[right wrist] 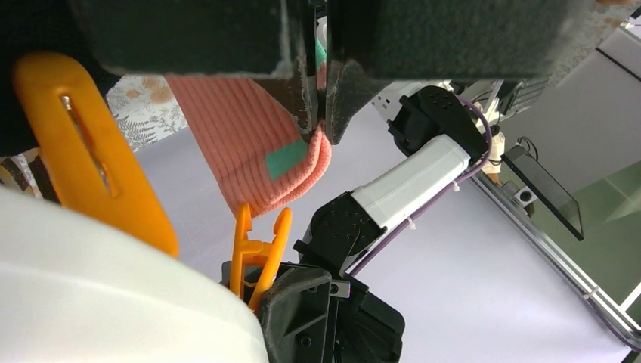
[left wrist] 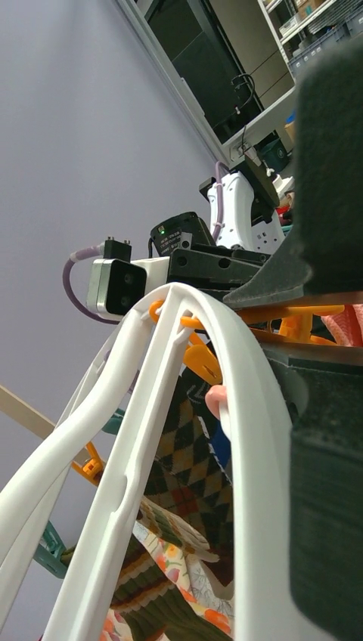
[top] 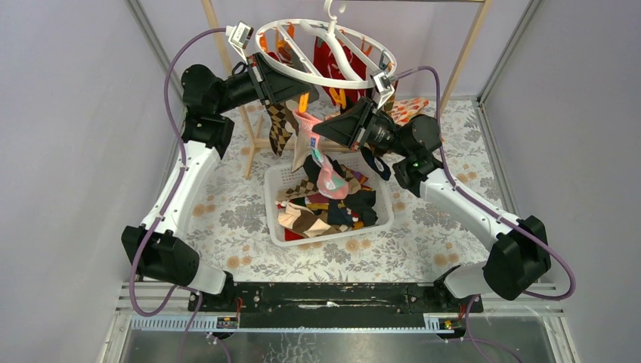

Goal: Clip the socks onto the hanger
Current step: Clamp the sock onto the hanger.

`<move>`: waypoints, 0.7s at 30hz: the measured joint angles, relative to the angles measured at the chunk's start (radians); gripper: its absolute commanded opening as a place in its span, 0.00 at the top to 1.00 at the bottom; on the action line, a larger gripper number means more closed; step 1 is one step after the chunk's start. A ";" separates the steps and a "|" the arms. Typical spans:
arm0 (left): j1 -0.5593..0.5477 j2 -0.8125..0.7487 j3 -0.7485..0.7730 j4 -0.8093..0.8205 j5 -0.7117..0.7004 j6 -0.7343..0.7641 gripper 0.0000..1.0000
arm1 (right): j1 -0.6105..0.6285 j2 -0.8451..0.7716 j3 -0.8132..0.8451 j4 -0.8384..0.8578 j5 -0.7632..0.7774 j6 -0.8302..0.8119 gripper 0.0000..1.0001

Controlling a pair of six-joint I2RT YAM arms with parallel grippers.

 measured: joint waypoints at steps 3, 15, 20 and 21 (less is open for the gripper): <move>0.000 0.002 0.000 0.014 0.003 -0.010 1.00 | -0.001 0.000 0.000 -0.003 0.004 -0.011 1.00; 0.000 0.005 -0.006 0.034 0.007 -0.021 1.00 | -0.006 0.010 0.001 -0.013 0.018 -0.023 1.00; 0.001 0.005 -0.006 0.034 0.007 -0.020 1.00 | -0.006 0.019 0.001 -0.006 0.019 -0.023 1.00; 0.001 0.005 -0.006 0.034 0.007 -0.020 1.00 | -0.006 0.019 0.001 -0.006 0.019 -0.023 1.00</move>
